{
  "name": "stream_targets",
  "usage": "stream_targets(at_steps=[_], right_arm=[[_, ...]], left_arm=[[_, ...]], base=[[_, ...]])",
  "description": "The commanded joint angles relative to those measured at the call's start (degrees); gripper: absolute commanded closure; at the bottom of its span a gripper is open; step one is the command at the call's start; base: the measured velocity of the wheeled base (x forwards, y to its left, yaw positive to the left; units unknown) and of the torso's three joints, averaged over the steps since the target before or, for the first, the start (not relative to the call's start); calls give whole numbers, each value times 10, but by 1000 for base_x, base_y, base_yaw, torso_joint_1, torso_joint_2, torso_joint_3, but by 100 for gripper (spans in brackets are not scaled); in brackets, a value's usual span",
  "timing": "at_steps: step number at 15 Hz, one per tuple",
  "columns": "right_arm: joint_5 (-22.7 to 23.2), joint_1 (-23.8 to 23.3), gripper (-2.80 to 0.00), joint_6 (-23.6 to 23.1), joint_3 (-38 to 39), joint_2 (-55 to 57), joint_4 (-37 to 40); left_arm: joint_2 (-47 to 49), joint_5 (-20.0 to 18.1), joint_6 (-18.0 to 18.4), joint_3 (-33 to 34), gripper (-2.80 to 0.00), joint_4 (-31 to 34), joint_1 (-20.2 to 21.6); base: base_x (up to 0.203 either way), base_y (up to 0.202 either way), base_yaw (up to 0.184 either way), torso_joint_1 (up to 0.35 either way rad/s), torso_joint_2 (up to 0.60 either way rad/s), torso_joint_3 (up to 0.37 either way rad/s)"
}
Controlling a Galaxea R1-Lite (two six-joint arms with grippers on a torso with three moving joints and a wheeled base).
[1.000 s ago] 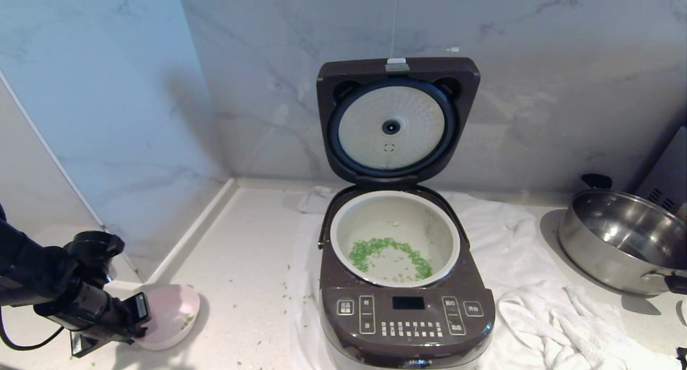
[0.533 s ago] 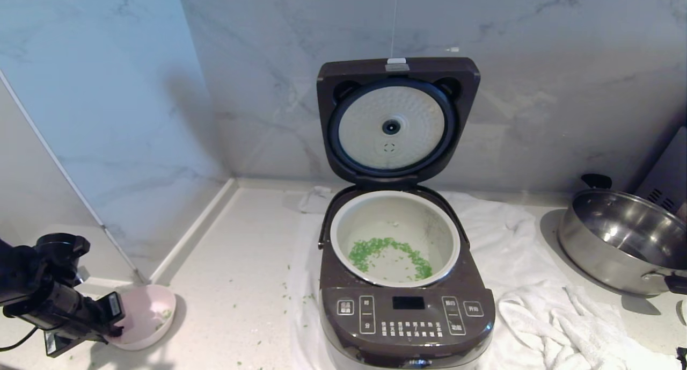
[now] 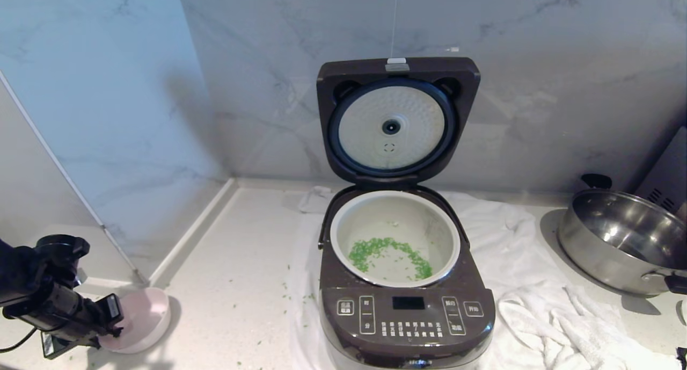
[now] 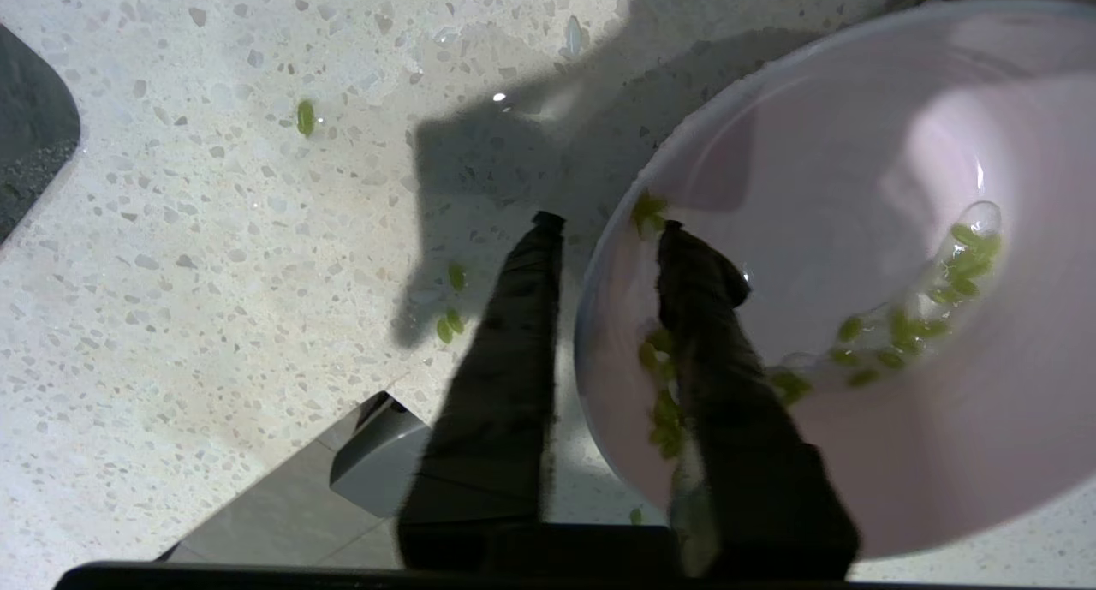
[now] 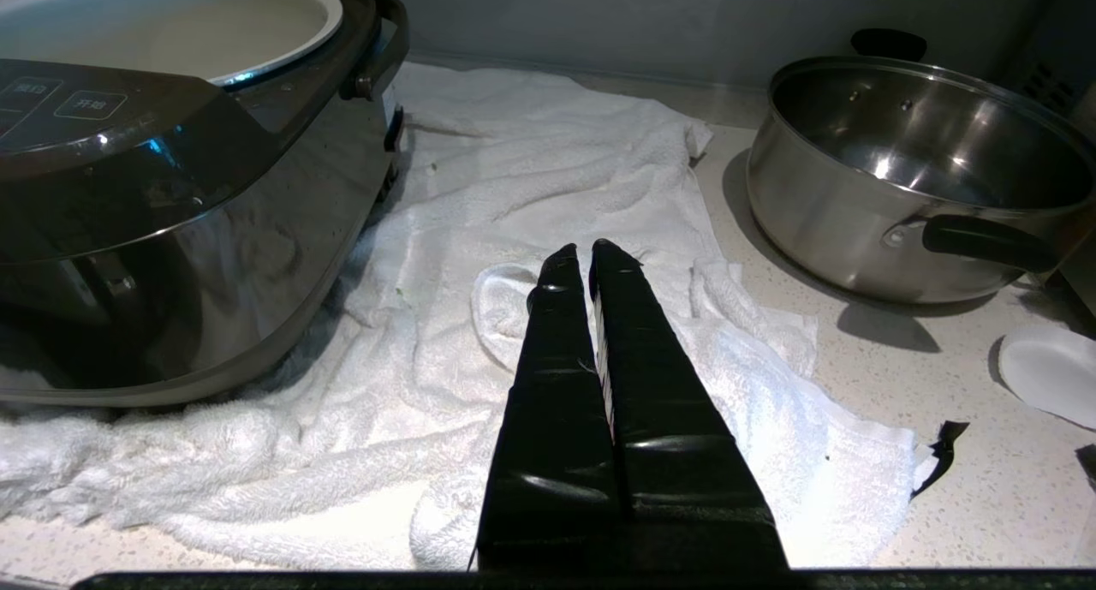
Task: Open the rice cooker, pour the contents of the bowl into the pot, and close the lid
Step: Place the bowl on the table, then turn on the tap
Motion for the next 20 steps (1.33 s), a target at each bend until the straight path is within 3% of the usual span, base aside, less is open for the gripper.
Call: stream_targets(at_steps=[1,6,10,13,18,20], right_arm=[[0,0,0,-1,0,1,0],[0,0,0,-1,0,1,0],[0,1,0,-1,0,1,0],[0,0,0,-1,0,0,0],[0,0,0,-1,0,1,0],[0,0,0,-1,0,1,0]], left_arm=[[-4,-3,-2,3,-280,0,-2],[-32,-18,-3,2,-280,7,-9],[-124,-50,-7,-23,-280,95,-36],[-176,-60,-3,-11,-280,112,-59],[-265,-85,16,43,-280,112,-128],[-328,-104,22,81,-280,111,-182]], base=[[0,0,0,0,0,0],[0,0,0,0,0,0],[0,0,0,0,0,0],[0,0,0,0,0,0],[0,0,0,0,0,0],[0,0,0,0,0,0]])
